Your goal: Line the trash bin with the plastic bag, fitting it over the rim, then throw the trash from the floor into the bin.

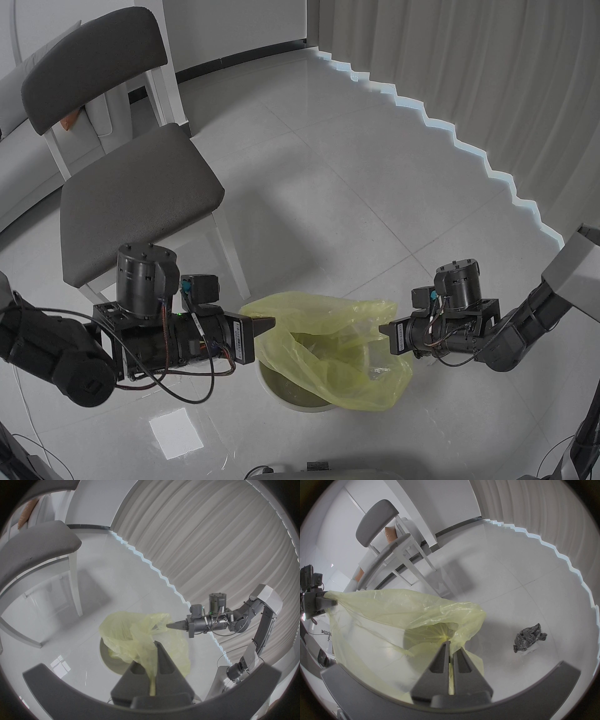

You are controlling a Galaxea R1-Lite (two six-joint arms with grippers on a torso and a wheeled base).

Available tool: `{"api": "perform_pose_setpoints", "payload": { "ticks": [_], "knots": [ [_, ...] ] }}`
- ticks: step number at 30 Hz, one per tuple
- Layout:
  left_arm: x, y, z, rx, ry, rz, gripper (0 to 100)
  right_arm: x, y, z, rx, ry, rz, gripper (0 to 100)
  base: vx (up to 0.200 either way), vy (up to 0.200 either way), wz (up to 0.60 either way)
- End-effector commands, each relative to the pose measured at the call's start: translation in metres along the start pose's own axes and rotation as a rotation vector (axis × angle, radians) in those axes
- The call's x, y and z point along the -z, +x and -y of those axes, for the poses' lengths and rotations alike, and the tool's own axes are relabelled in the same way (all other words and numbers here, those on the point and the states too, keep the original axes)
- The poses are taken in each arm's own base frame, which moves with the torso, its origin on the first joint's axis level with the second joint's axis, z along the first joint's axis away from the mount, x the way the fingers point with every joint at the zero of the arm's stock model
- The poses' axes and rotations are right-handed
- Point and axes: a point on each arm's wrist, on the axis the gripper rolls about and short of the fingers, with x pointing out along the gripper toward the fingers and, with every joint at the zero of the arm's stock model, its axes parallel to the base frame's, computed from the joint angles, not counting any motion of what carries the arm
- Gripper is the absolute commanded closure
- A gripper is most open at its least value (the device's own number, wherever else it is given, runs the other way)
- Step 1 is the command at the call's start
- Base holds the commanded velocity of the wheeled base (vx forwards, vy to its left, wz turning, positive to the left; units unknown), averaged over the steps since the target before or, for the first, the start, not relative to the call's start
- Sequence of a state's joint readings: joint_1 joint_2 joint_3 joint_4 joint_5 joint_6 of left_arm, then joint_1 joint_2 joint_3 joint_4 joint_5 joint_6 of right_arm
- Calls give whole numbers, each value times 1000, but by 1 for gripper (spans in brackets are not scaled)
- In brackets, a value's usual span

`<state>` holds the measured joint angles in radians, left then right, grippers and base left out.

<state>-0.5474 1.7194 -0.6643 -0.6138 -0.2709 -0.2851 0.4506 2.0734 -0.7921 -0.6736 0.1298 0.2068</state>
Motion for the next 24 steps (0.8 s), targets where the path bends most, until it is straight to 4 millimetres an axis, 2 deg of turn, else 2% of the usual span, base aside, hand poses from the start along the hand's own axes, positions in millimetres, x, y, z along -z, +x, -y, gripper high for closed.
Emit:
{"api": "perform_pose_setpoints", "payload": {
  "ticks": [1, 4, 8, 9, 13, 16, 20, 24],
  "knots": [
    [40, 15, -15, -12, -19, -70, 100, 22, 27, 3, -1, -1, -55, 100, 0, 0, 0],
    [46, 25, -26, -27, -27, -57, 100, 24, 35, 8, 2, 4, -62, 100, 0, 0, 0],
    [44, 36, -39, -35, -35, -19, 100, 18, 42, 15, 12, 11, -41, 100, 0, 0, 0],
    [41, 43, -50, -38, -39, 10, 100, 11, 45, 20, 17, 16, -23, 100, 0, 0, 0],
    [41, 52, -67, -57, -48, 40, 100, 5, 54, 30, 32, 20, -3, 100, 0, 0, 0],
    [35, 51, -73, -66, -49, 82, 100, 1, 55, 36, 41, 19, 9, 100, 0, 0, 0],
    [24, 39, -79, -56, -84, 152, 100, 2, 49, 44, 23, 24, 6, 100, 0, 0, 0],
    [26, 35, -85, -57, -96, 147, 100, 2, 51, 50, 27, 31, 8, 100, 0, 0, 0]
  ]
}}
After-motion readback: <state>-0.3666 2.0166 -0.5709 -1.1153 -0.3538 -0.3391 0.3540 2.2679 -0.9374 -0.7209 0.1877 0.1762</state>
